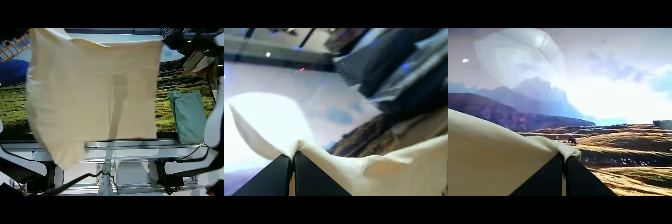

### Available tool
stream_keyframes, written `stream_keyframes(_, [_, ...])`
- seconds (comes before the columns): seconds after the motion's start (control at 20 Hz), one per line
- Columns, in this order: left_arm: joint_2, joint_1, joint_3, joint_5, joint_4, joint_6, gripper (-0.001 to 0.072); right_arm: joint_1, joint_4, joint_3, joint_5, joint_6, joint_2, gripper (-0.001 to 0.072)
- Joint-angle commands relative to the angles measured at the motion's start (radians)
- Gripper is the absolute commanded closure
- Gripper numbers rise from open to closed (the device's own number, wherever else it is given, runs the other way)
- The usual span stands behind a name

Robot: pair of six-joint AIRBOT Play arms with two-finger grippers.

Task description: Fold the clothes and pants, and hang the long-sleeved shirts on hangers.

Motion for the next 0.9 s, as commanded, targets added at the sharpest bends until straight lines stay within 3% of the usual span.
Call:
stream_keyframes(0.0, [-0.201,-0.014,0.045,0.147,0.048,-0.054,0.0702,0.062,0.009,0.011,-0.301,-0.005,-0.256,0.0692])
stream_keyframes(0.05, [-0.212,-0.006,0.057,0.187,0.061,-0.063,0.0701,0.072,0.008,0.024,-0.357,-0.005,-0.298,0.0690])
stream_keyframes(0.1, [-0.210,-0.001,0.057,0.217,0.094,-0.064,0.0641,0.077,0.006,0.033,-0.401,-0.003,-0.319,0.0636])
stream_keyframes(0.15, [-0.203,0.010,0.057,0.219,0.134,-0.080,0.0368,0.079,0.007,0.035,-0.414,0.000,-0.324,0.0416])
stream_keyframes(0.2, [-0.195,0.029,0.057,0.171,0.196,-0.129,0.0075,0.068,0.000,0.042,-0.375,0.014,-0.316,0.0081])
stream_keyframes(0.25, [-0.184,0.057,0.057,0.063,0.291,-0.210,0.0019,0.047,-0.017,0.053,-0.282,0.060,-0.307,0.0102])
stream_keyframes(0.3, [-0.174,0.089,0.057,-0.076,0.395,-0.296,0.0026,0.014,-0.035,0.063,-0.145,0.128,-0.296,0.0117])
stream_keyframes(0.4, [-0.164,0.157,0.051,-0.434,0.602,-0.451,0.0199,-0.069,-0.039,0.056,0.183,0.178,-0.291,0.0151])
stream_keyframes(0.45, [-0.149,0.182,0.005,-0.584,0.633,-0.455,0.0306,-0.106,-0.039,0.032,0.332,0.186,-0.291,0.0151])
stream_keyframes(0.5, [-0.110,0.199,-0.082,-0.637,0.631,-0.468,0.0354,-0.138,-0.039,-0.013,0.472,0.186,-0.289,0.0151])
stream_keyframes(0.55, [-0.036,0.203,-0.219,-0.616,0.636,-0.461,0.0360,-0.159,-0.039,-0.080,0.551,0.183,-0.278,0.0151])
stream_keyframes(0.65, [0.161,0.189,-0.548,-0.450,0.656,-0.410,0.0328,-0.185,-0.030,-0.266,0.565,0.137,-0.218,0.0160])
stream_keyframes(0.75, [0.351,0.182,-0.860,-0.264,0.642,-0.374,0.0013,-0.190,-0.019,-0.415,0.532,0.059,-0.166,0.0160])
stream_keyframes(0.85, [0.484,0.182,-1.097,-0.119,0.565,-0.284,0.0009,-0.193,-0.021,-0.484,0.520,0.028,-0.158,0.0160])
